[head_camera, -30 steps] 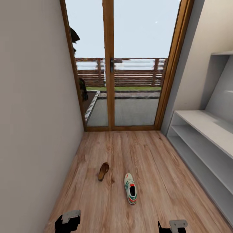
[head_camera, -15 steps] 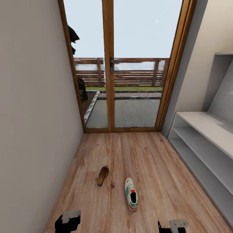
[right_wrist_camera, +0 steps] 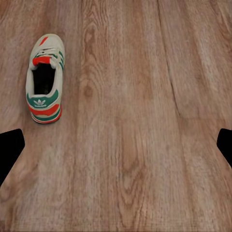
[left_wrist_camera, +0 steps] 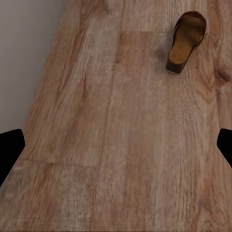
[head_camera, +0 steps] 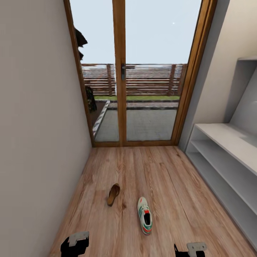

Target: Pick up the two gym shoes and the two sandals from the corridor floor and place them onto the hallstand (shoe rack) in the corridor, making sure they are on the rack and not on the floor. Arrange them so the two gym shoes are next to each other and the two sandals are next to each other.

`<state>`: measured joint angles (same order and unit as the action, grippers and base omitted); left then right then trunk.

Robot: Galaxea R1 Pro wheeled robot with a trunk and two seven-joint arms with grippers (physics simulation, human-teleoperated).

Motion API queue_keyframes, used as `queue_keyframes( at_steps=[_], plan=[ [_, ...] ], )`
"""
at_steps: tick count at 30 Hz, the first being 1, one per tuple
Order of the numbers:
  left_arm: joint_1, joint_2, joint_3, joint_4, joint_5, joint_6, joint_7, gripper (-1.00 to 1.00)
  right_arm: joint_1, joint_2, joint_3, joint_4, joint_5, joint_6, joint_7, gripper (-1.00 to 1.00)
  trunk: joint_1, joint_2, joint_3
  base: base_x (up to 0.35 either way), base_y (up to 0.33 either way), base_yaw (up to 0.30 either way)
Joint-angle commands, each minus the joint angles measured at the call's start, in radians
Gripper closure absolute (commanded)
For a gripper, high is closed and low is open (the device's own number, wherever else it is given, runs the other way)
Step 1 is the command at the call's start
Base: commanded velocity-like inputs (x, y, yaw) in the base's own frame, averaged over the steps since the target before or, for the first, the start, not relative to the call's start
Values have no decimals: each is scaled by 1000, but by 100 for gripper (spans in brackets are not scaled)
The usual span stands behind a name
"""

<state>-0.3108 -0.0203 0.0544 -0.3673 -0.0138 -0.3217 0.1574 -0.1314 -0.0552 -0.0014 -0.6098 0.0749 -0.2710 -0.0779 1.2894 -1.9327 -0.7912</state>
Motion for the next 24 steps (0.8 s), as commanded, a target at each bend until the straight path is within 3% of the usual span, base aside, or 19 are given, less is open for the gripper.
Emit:
queue_keyframes(
  at_steps=[1,16,24],
  plan=[
    [-1,-1,5,1,-2,-4,-1,-100,-1,0,0,1,8,-2,-5,-100,0,0,-1,147,6,0],
    [-1,-1,5,1,-2,-4,-1,-100,-1,0,0,0,8,-2,-5,-100,0,0,-1,255,76,0],
    [-1,-1,5,1,-2,-4,-1,-100,-1,0,0,-1,7,-2,-5,-100,0,0,-1,54,20,0]
  ],
)
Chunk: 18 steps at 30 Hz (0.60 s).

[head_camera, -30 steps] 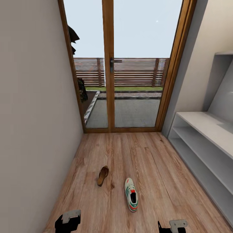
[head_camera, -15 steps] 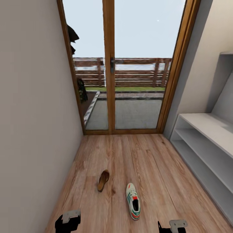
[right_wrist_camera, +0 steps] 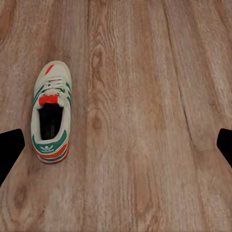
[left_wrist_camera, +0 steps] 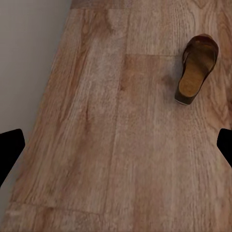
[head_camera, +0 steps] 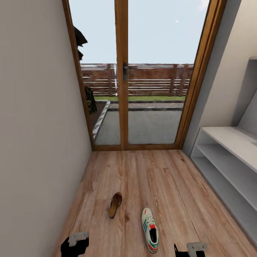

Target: Pick up the two gym shoes and the two sandals from the corridor floor and place them onto the hallstand (shoe rack) in the corridor, making sure they are on the rack and not on the floor. Arrange them so the two gym shoes are next to each other and the two sandals are next to each other.

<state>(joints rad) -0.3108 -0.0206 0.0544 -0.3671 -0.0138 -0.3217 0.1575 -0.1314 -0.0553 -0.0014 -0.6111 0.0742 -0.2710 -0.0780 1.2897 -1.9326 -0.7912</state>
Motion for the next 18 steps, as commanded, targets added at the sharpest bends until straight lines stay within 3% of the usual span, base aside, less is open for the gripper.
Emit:
queue_keyframes(
  at_steps=[1,18],
  plan=[
    [-1,-1,5,1,-2,-4,-1,-100,-1,0,0,1,8,-2,-5,-100,0,0,-1,5,2,0],
    [-1,-1,5,1,-2,-4,-1,-100,-1,0,0,1,9,-1,-5,-100,0,0,-1,145,118,0]
  ],
)
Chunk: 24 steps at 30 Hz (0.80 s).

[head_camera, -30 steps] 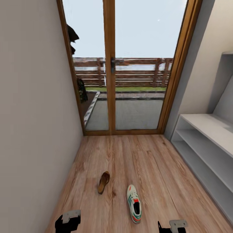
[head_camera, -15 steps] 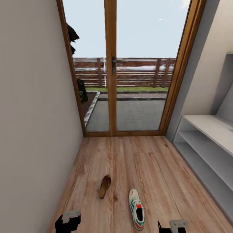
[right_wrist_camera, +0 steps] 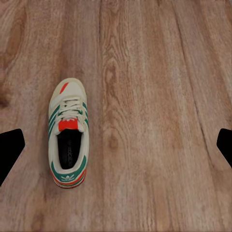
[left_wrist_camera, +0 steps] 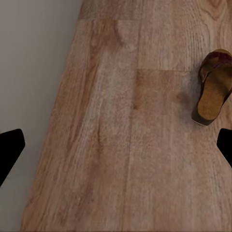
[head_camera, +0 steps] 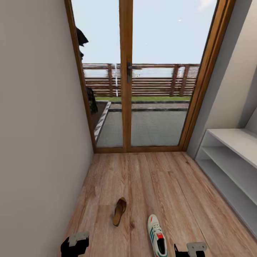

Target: Pick up the two gym shoes and the two sandals from the corridor floor and place them onto the hallstand (shoe rack) in the corridor, making sure they are on the rack and not on the floor. Arrange them so the two gym shoes are next to each other and the two sandals are next to each other.

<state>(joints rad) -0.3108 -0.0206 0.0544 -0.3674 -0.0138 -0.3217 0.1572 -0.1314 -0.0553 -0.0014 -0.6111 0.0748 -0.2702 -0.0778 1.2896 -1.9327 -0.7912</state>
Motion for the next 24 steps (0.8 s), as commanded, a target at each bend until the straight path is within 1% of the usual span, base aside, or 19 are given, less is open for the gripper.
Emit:
queue_keyframes(
  at_steps=[1,4,8,21,24],
  plan=[
    [-1,-1,5,1,-2,-4,-1,-100,-1,0,0,1,8,-2,-5,-100,0,0,-1,35,27,-18],
    [-1,-1,5,1,-2,-4,-1,-100,-1,0,0,1,7,-2,-5,-100,0,0,-1,23,17,-74],
    [-1,-1,5,1,-2,-4,-1,-100,-1,0,0,1,7,-1,-4,-100,0,0,-1,11,8,-181],
    [-1,-1,5,1,-2,-4,-1,-100,-1,0,0,1,7,-1,-5,-100,0,0,-1,2,2,-269],
    [-1,-1,5,1,-2,-4,-1,-100,-1,0,0,1,7,-1,-5,-100,0,0,-1,0,0,-200]
  ],
)
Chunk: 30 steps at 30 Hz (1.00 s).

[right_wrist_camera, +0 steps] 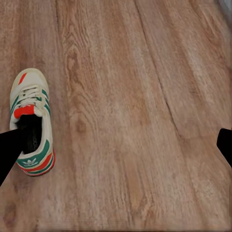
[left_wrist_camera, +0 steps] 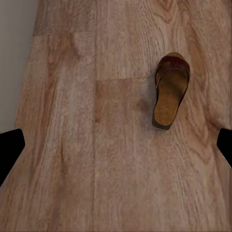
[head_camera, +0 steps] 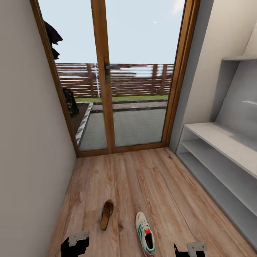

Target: Pick up the two gym shoes and the two sandals from the corridor floor and place them onto the hallstand (shoe rack) in the corridor, making sure they are on the rack and not on the floor. Arrange them so the two gym shoes are next to each other and the two sandals are next to each other.

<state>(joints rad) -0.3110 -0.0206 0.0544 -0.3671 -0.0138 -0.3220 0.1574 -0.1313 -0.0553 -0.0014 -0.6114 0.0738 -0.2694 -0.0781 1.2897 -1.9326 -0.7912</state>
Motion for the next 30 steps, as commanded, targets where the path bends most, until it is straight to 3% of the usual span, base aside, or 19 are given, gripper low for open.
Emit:
queue_keyframes(
  at_steps=[1,14,18,20,21,22,26,30],
  plan=[
    [0,-1,5,0,-2,-3,-1,-100,-1,0,0,1,8,-2,-4,-100,0,0,-1,0,0,-129],
    [-4,-1,5,-1,-1,-2,-2,-100,-1,2,1,4,9,-2,-5,-100,0,0,-1,21,21,-33],
    [-60,-5,7,-27,0,35,-25,-100,-23,18,3,-13,11,5,-4,-100,0,0,-1,4,4,-1],
    [-119,-6,7,-29,0,72,-59,-100,-53,32,3,-17,12,13,-3,-100,0,0,-1,1,1,0],
    [-221,-5,8,-29,-1,176,-131,-100,-120,48,3,-18,13,52,-1,-100,0,0,-1,0,0,0],
    [-272,-6,8,-29,-1,235,-157,-100,-161,53,3,-18,14,97,-1,-100,0,0,-1,0,0,0],
    [-337,-11,8,-32,-1,303,-179,-100,-219,60,3,-19,14,189,-1,-100,0,0,-1,0,0,0],
    [-355,-10,7,-35,-1,317,-185,-100,-234,61,4,-18,13,216,1,-100,0,0,-1,0,0,0]
  ],
)
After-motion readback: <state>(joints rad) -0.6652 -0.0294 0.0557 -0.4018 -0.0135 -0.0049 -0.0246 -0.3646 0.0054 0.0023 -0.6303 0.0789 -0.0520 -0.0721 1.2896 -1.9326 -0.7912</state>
